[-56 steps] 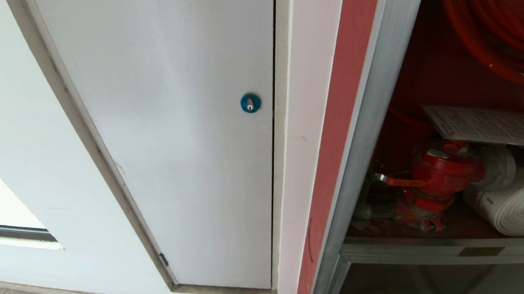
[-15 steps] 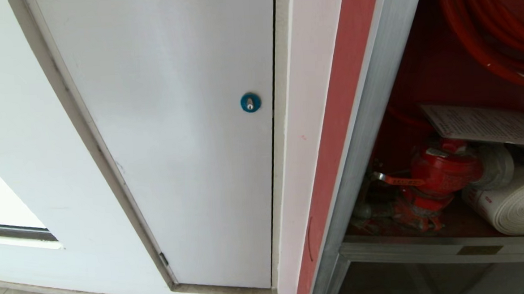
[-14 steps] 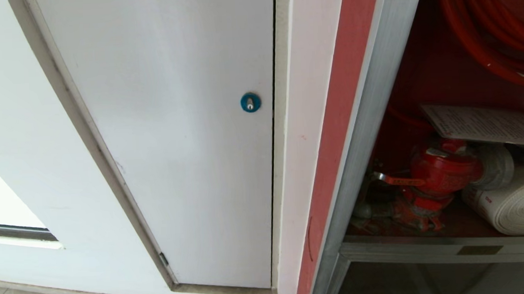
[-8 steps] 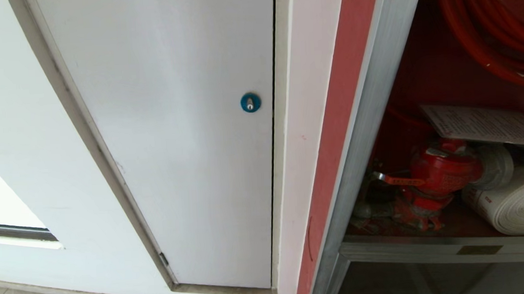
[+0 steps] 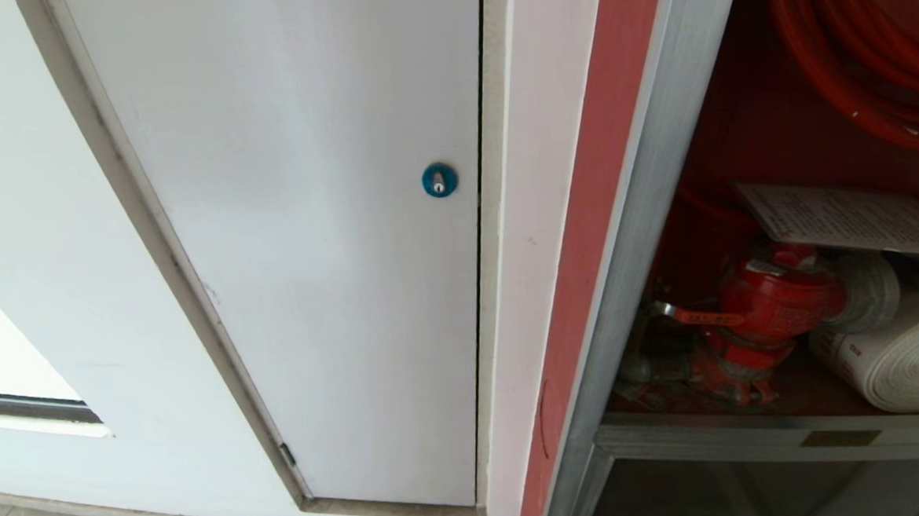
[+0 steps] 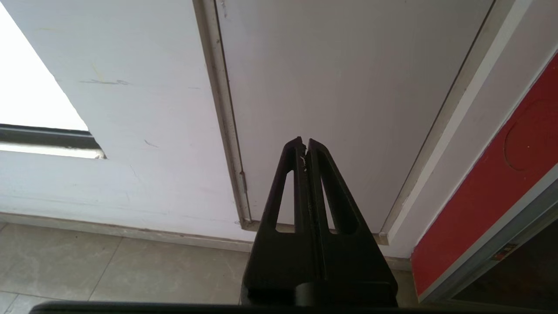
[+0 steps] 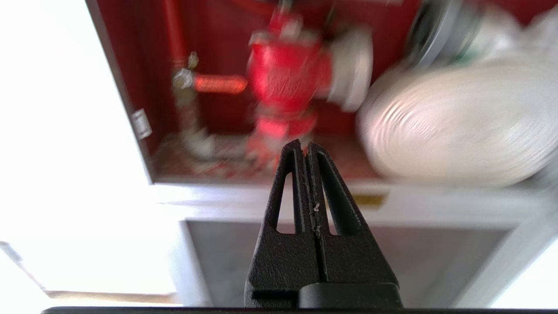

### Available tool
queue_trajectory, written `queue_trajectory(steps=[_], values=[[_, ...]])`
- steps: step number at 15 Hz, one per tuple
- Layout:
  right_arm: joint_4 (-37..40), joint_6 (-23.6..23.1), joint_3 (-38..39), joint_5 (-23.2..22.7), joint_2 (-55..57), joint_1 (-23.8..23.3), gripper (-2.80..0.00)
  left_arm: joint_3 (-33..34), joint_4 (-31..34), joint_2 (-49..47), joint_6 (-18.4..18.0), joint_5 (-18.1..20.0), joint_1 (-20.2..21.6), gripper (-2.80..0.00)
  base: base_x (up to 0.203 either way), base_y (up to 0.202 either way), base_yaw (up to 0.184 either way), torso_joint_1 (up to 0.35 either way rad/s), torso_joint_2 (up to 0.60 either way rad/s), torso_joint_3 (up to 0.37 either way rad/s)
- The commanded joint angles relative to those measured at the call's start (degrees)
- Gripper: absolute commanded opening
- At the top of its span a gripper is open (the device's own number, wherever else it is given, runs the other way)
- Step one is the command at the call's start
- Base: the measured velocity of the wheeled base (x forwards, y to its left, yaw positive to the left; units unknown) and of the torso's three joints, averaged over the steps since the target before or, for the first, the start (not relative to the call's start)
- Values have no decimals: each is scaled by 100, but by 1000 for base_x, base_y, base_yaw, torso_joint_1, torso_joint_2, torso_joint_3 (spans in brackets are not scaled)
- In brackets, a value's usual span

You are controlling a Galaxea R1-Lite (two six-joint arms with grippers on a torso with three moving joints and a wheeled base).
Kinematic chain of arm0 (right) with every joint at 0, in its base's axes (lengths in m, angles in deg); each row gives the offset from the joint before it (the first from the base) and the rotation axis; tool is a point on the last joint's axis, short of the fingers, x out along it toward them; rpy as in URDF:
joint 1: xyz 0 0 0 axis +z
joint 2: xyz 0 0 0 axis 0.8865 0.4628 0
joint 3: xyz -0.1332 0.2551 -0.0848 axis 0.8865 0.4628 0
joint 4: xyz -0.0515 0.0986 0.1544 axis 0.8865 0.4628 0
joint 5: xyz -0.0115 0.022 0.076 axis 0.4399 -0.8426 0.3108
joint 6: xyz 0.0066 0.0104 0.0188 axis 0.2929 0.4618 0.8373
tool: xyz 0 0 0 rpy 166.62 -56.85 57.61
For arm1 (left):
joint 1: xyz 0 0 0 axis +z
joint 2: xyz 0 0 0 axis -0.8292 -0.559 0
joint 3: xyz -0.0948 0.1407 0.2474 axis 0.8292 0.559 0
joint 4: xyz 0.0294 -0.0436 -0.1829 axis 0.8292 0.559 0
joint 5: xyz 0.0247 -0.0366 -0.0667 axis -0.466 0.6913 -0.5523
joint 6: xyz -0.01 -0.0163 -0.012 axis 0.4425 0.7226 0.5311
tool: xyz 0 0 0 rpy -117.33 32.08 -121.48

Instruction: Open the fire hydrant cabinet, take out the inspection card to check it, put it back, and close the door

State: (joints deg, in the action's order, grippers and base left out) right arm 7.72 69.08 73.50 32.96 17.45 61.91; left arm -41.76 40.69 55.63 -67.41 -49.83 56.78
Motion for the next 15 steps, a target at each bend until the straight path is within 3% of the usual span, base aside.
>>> queue_trajectory(steps=[1,5,15], values=[[-135,399,395,-42,-104,0,-280,0,-2,-7,2,-5,2,-280,0,0,0,0,0,0],[-879,494,1232,-92,-104,0,-280,2,-2,-7,2,-1,2,-280,0,0,0,0,0,0],[-201,370,1254,-128,-104,0,-280,0,-2,-7,2,-6,2,-280,0,0,0,0,0,0]])
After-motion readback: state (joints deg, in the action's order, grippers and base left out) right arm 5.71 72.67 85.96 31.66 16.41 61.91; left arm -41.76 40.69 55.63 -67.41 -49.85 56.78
